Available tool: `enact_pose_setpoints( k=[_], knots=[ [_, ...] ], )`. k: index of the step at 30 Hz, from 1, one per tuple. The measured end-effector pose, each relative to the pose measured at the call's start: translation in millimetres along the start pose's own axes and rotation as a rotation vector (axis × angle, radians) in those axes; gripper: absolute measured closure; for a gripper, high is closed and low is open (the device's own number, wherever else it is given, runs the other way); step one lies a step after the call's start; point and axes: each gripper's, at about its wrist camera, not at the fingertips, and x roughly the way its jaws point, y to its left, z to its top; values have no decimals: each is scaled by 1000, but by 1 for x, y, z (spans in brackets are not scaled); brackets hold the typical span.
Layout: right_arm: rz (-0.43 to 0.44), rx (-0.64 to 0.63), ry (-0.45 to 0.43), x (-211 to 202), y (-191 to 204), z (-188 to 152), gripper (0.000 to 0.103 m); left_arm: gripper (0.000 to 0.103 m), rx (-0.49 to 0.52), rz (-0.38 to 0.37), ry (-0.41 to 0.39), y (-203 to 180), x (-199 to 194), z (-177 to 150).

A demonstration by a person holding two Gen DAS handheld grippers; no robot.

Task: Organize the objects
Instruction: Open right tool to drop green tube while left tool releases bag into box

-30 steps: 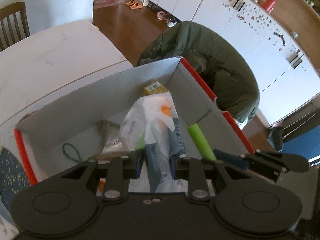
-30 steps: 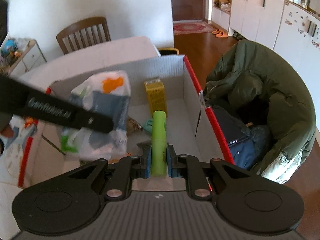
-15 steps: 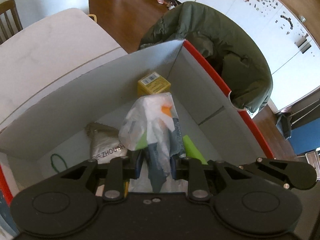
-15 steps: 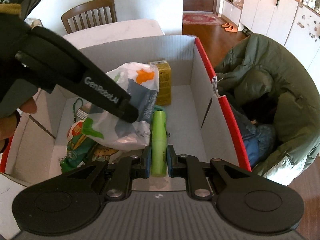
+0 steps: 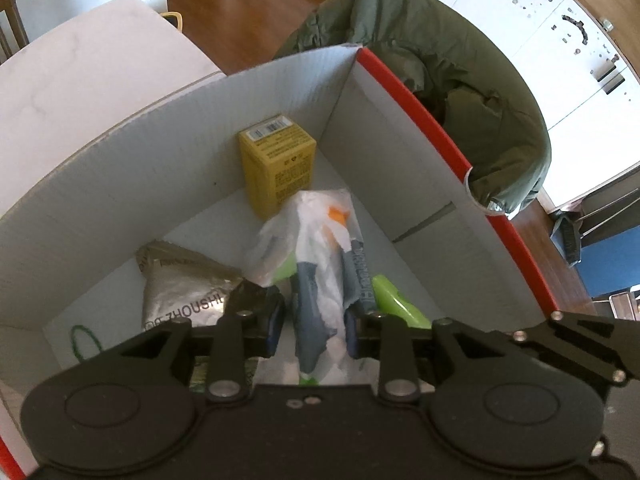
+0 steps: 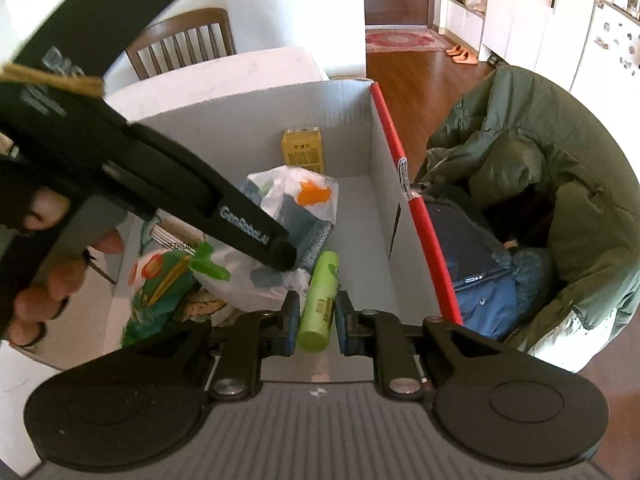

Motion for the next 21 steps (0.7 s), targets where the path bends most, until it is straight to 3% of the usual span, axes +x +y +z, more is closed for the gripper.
enact_pose_setpoints(
  k=[4,10,15,21],
  knots=[
    [33,8,-19,-7,-3,-1,84,69,-12,-14,-16,3,-6,-5],
    [60,27,-43,-19,-2,-3,83,48,-8,-2,-56,6,-22,-22],
    [82,75,-54,-29,-2,-5,76,41,-31,-15,-106,14,-43,-39],
    [93,87,-78,-42,6,-8,76,38,-48,-44,-186,20,-75,-61]
  ],
)
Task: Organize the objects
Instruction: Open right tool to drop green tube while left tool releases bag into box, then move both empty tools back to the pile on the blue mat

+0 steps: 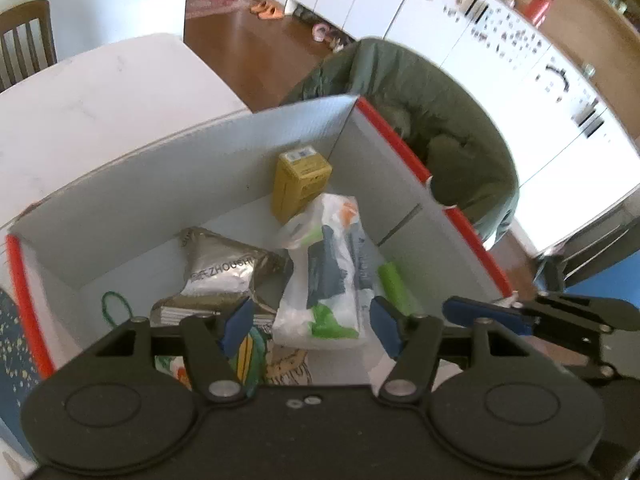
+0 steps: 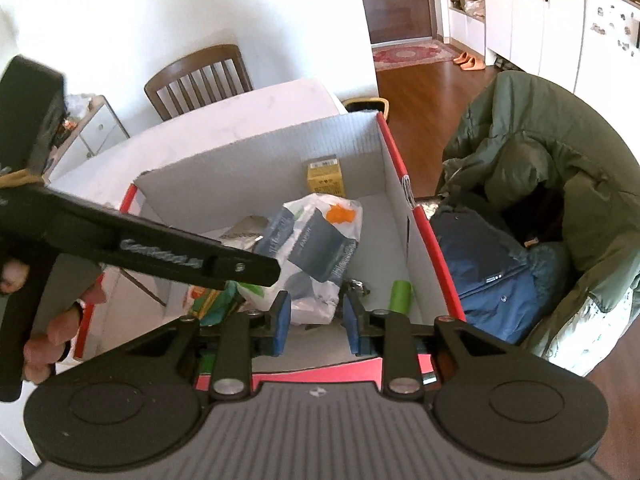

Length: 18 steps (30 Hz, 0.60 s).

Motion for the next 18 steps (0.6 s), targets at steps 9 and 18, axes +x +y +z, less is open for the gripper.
enact_pose_setpoints(
  k=[9,18],
  knots=[
    [26,-17,-30,-16,23,1,75,34,4,-9,-124,3,-53,-18],
    [41,-5,-68,-28,54,2,53,30,19,37,-232,21,-98,-36]
  ],
)
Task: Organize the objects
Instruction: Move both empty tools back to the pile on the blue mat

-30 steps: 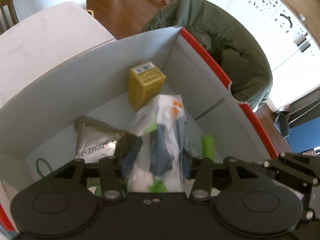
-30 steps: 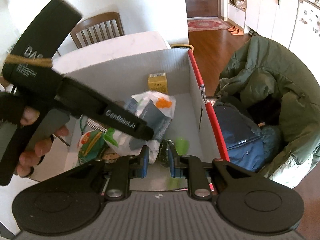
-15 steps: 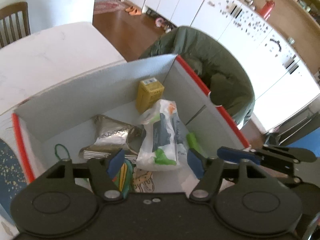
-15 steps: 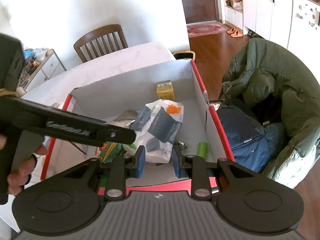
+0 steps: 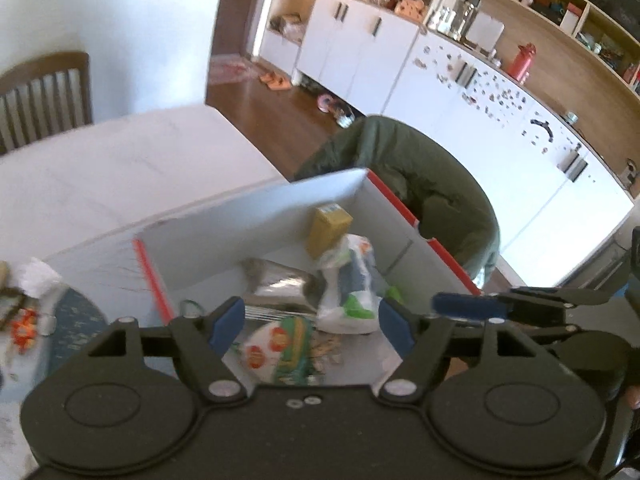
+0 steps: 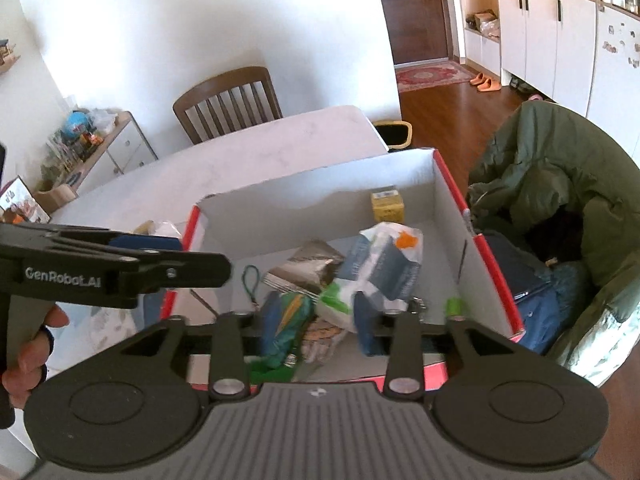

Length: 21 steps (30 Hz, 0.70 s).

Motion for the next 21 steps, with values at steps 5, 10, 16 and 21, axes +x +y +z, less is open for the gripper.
enact_pose_setpoints(
  k=[5,10,16,21],
  knots=[
    [-1,-6,-21,-5,22,1,51,23,12,48,-53,19,-29,-8],
    [-2,-7,-43,-7,44,1,39,16,0,78,-91,43,-54,-15],
    [14,-8,-56,-5,72,1,24,2,-16,119,-119,73,-78,-24],
    [7,-34,-66,1,101,2,18,1,-50,145,-133,104,-94,-31]
  ],
)
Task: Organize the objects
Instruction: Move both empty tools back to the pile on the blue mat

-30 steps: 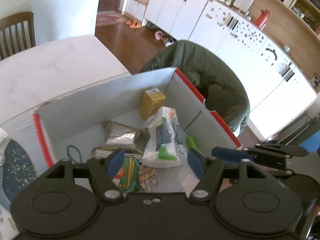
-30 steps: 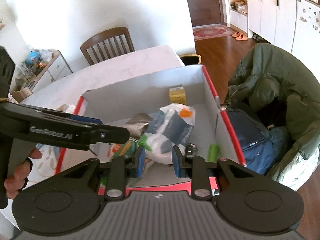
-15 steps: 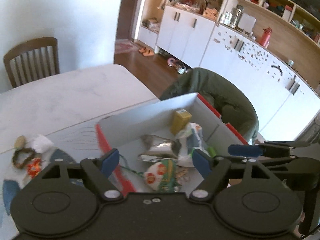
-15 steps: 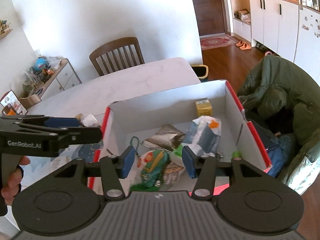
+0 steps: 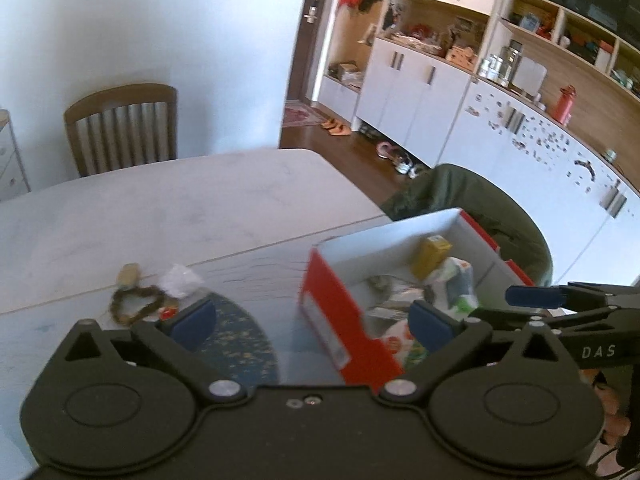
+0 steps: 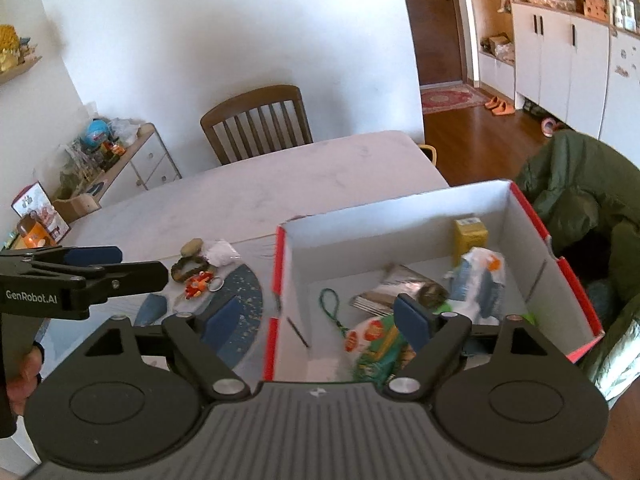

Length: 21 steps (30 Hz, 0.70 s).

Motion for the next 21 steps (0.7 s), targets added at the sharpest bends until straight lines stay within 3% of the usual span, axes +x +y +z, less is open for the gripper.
enact_pose_setpoints(
  k=[12,21],
  knots=[
    [22,-122,-80,30,77,10,17,0,-82,73,3,86,-1,-3],
    [26,-207,-26,77,122,23,17,0,-96,106,18,143,26,2]
  ],
)
